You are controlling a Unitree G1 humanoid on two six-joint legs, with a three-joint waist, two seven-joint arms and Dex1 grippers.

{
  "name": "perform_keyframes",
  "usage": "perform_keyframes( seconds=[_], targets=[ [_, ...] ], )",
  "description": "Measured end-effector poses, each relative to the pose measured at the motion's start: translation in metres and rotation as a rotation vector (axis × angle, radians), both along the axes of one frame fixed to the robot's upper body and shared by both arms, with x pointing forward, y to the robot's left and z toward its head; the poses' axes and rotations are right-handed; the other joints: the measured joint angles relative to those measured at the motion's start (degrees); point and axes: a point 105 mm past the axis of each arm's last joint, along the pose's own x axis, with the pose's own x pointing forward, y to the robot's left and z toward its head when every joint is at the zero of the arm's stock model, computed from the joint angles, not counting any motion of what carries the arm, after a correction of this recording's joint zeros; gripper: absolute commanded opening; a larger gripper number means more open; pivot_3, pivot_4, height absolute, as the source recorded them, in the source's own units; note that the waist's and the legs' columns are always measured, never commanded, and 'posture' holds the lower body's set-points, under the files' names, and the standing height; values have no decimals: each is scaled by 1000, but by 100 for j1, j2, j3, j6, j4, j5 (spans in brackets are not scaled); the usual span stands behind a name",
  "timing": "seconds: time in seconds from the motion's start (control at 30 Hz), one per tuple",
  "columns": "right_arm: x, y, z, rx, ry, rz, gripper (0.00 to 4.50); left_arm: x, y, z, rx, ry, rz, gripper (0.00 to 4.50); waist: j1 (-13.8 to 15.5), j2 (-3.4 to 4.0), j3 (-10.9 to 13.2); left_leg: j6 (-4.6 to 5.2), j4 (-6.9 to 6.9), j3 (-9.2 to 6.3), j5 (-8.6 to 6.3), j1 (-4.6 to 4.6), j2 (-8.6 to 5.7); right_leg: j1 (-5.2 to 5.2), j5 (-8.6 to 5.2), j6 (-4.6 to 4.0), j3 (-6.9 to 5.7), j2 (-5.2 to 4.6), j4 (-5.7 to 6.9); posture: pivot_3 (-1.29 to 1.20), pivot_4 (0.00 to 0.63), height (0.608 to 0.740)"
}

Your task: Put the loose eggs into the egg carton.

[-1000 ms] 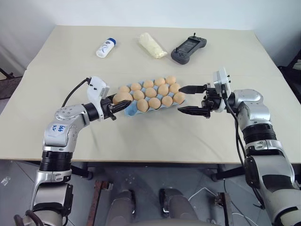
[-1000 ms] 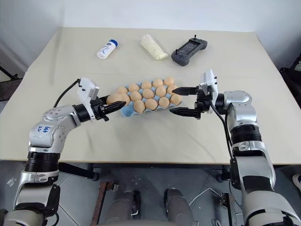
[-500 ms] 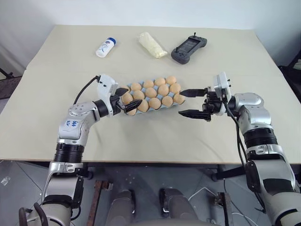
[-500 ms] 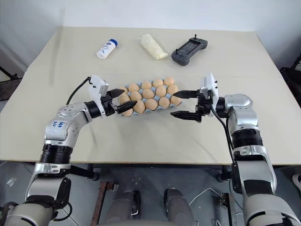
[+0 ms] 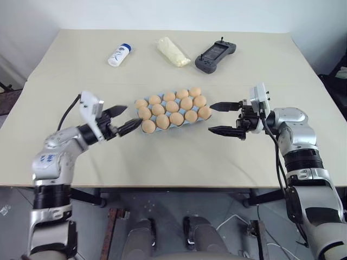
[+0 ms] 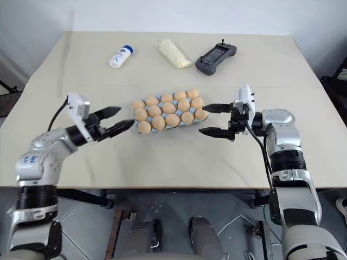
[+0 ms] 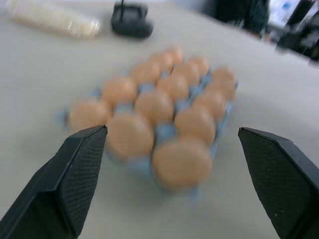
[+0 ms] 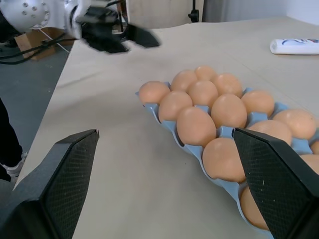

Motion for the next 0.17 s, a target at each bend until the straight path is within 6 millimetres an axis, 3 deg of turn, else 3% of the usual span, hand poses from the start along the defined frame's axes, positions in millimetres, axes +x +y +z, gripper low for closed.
perform_keyframes(
  seconds=[0.17],
  targets=[
    [4, 0, 0, -7, -6, -7, 4500, -9, 19, 0, 39, -28, 23, 4488, -2, 0, 0, 2, -8, -6, 1, 0, -8, 2, -1, -1, -5, -15, -7, 0, 150, 740]
  ],
)
